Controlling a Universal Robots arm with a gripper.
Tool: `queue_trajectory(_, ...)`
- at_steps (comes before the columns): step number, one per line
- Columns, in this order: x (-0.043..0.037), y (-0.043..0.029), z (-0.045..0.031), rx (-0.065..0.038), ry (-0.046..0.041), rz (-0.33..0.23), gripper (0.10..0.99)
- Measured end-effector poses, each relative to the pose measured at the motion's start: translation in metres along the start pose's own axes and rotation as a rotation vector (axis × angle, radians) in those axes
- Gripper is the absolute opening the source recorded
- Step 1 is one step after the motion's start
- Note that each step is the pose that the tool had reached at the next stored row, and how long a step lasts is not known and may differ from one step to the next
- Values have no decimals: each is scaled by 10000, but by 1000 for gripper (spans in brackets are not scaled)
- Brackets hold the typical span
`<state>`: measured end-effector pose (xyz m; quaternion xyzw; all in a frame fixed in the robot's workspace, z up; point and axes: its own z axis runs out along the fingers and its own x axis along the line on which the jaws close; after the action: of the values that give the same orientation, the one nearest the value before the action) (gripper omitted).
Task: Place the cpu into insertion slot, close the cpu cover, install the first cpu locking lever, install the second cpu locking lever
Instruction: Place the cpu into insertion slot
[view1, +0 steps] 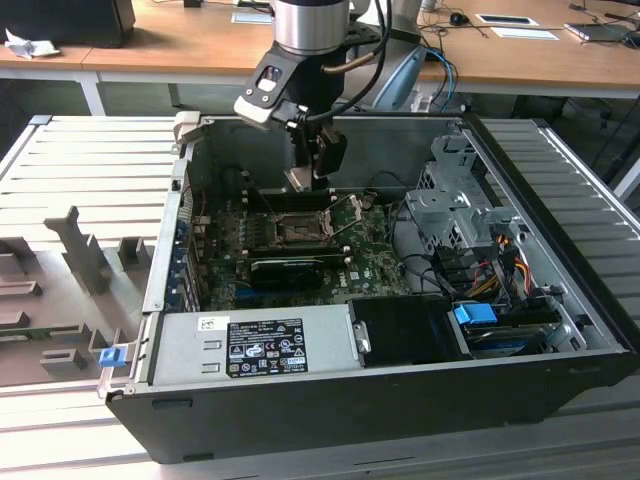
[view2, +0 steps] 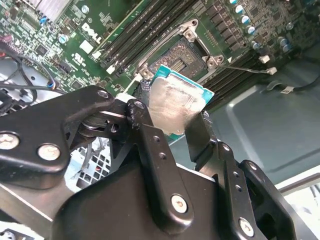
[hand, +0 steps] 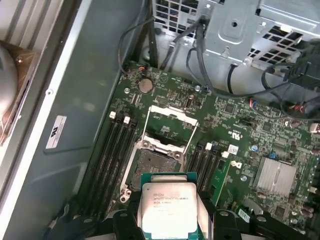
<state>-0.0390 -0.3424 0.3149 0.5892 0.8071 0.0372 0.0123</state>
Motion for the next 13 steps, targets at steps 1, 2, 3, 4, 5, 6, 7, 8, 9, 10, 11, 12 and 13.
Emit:
queue_trajectory(1, 0, 0, 2, -1, -3, 38, 529)
queue_trajectory(2, 0, 0, 4, -3, -2, 50, 529)
queue_trajectory(3, 0, 0, 6, -3, -3, 53, 529)
queue_trajectory(4, 0, 0, 7, -3, -3, 57, 529)
queue_trajectory(5, 0, -1, 11, -3, -5, 70, 529)
queue_trajectory(6, 0, -1, 12, -3, -6, 85, 529)
queue_trajectory(7, 0, -1, 15, -4, -8, 121, 529)
queue_trajectory(8, 0, -1, 17, -6, -13, 185, 529)
queue_trajectory(9, 0, -1, 20, -9, -19, 267, 529)
queue_trajectory(10, 0, -1, 22, -12, -25, 365, 529)
queue_trajectory(11, 0, -2, 24, -13, -37, 513, 529)
queue_trajectory(12, -1, -2, 32, -17, -61, 863, 529)
queue_trajectory(13, -1, -3, 37, -16, -64, 918, 529)
